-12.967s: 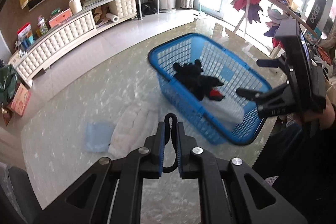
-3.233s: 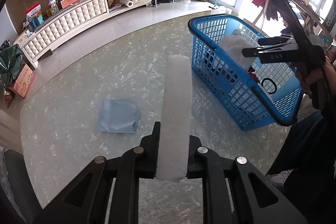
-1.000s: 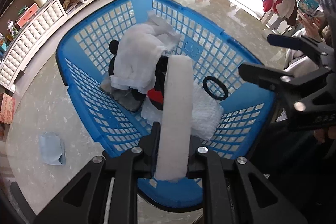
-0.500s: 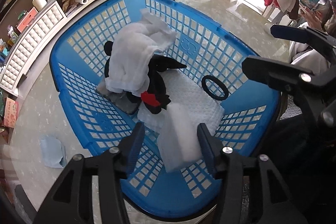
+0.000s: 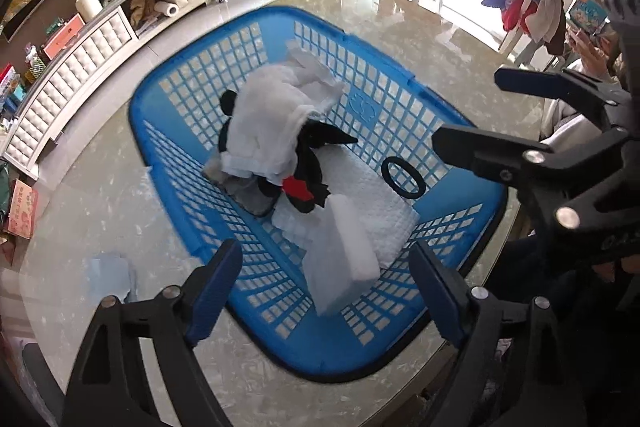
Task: Organize soft objects
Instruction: 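Withdraw both grippers from the basket toward the light blue cloth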
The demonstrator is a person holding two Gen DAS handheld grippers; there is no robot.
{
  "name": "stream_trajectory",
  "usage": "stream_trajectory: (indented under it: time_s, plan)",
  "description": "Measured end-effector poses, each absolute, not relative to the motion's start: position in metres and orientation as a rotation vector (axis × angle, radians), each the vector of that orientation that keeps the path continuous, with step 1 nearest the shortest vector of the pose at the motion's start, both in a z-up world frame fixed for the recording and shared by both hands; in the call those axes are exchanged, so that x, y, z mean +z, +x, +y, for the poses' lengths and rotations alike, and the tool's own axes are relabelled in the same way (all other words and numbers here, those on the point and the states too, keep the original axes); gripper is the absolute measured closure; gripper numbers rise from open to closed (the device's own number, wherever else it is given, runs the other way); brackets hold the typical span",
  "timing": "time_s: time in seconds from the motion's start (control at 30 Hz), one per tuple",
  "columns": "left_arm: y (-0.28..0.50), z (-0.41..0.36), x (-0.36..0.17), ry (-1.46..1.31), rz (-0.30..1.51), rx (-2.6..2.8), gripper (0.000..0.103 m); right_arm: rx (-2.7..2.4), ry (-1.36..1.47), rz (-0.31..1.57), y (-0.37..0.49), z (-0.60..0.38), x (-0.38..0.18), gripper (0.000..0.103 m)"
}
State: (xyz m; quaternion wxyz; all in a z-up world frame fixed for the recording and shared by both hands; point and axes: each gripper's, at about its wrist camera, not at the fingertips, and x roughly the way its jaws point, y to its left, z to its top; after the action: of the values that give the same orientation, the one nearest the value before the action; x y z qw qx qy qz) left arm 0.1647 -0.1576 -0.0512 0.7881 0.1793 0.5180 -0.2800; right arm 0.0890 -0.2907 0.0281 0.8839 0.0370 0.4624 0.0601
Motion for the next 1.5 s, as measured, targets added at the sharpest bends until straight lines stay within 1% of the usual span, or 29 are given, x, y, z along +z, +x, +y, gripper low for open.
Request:
stream_trajectory:
  time_s: [0.07,0.23,0.33,0.77,1.03,1.5]
  plan:
    - [0.160,-0.150,-0.043,0.388,1.090,-0.590,0.013,0.132,0.077,0.958,0.089,-0.287,0.032,0.000]
    - [0.152,-0.128,-0.028,0.369,1.041,-0.561,0.012,0.157,0.077,0.954,0.084,-0.273,0.037,0.000]
    - [0.150,-0.110,-0.023,0.345,1.016,-0.529,0.000,0.165,0.064,0.960,0.082,-0.263,0.038,0.000]
    - [0.143,-0.033,-0.014,0.203,0.950,-0.522,0.000,0.251,-0.004,0.945,0.077,-0.206,0.049,0.000]
    - [0.141,0.014,-0.006,0.160,0.899,-0.451,0.000,0.287,-0.075,0.933,0.085,-0.162,0.051,0.000]
    - [0.138,0.100,-0.018,0.060,0.905,-0.311,0.000,0.391,-0.189,0.964,0.113,-0.099,0.035,0.000]
